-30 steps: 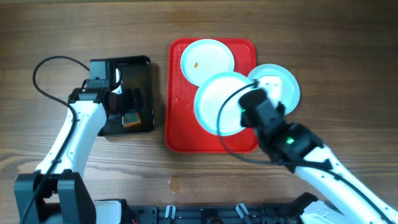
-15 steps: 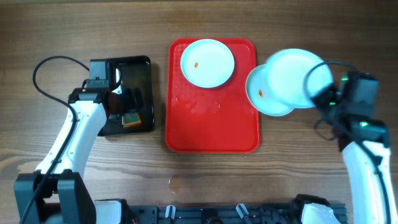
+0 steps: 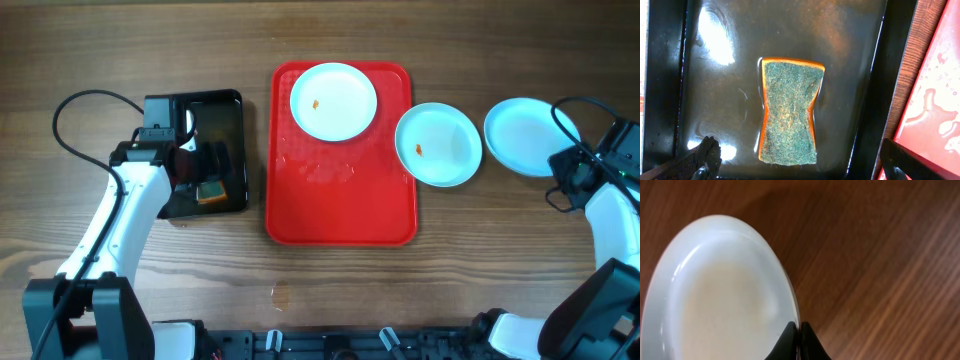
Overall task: Clean dirty plates on tray and stack at the side
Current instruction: 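Carry the plate right of the red tray and set it down, then move right gripper to the lower plate on the red tray and grip its rim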
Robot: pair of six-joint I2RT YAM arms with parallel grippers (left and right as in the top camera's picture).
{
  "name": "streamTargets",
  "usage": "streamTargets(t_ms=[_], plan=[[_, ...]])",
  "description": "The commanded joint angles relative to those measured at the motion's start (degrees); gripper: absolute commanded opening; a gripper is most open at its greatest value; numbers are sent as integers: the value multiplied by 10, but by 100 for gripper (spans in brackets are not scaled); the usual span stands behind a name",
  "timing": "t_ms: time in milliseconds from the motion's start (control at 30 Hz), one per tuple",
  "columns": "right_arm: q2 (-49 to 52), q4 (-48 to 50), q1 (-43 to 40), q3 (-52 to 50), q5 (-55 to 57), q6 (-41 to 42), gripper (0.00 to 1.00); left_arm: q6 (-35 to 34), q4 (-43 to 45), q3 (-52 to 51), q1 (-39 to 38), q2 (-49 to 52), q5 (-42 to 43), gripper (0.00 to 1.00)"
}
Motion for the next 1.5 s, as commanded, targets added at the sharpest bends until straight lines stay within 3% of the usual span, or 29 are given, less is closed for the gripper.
streamTargets(t_ms=[0, 67, 200, 300, 467, 567, 733, 967, 1067, 1200, 1233, 1300, 1467], plan=[[7, 30, -1, 12, -13, -16, 5, 5, 0, -1, 2, -7, 3, 100], [3, 36, -1, 13, -33, -17, 15, 5, 0, -1, 2, -7, 3, 100], [-18, 29, -1, 13, -150, -36, 52, 5, 0, -1, 2, -7, 3, 100], [-39, -2, 3, 12, -225, -48, 54, 5, 0, -1, 2, -7, 3, 100], [-50, -80, 57, 12, -318, -171, 54, 5, 0, -1, 2, -7, 3, 100], [-42, -110, 118, 2, -259, -211, 60, 5, 0, -1, 2, -7, 3, 100], [0, -66, 193, -18, -80, -207, 65, 5, 0, -1, 2, -7, 3, 100], [92, 17, 203, -18, -51, -193, 65, 5, 0, -1, 2, -7, 3, 100], [116, 28, 204, -18, -58, -194, 56, 5, 0, -1, 2, -7, 3, 100], [123, 26, 204, -18, -131, -194, 30, 5, 0, -1, 2, -7, 3, 100], [123, 21, 204, -18, -158, -194, 19, 5, 0, -1, 2, -7, 3, 100], [123, 10, 205, -18, -182, -189, 9, 5, 0, -1, 2, -7, 3, 100], [99, -32, 218, -18, -184, -180, 5, 5, 0, -1, 2, -7, 3, 100]])
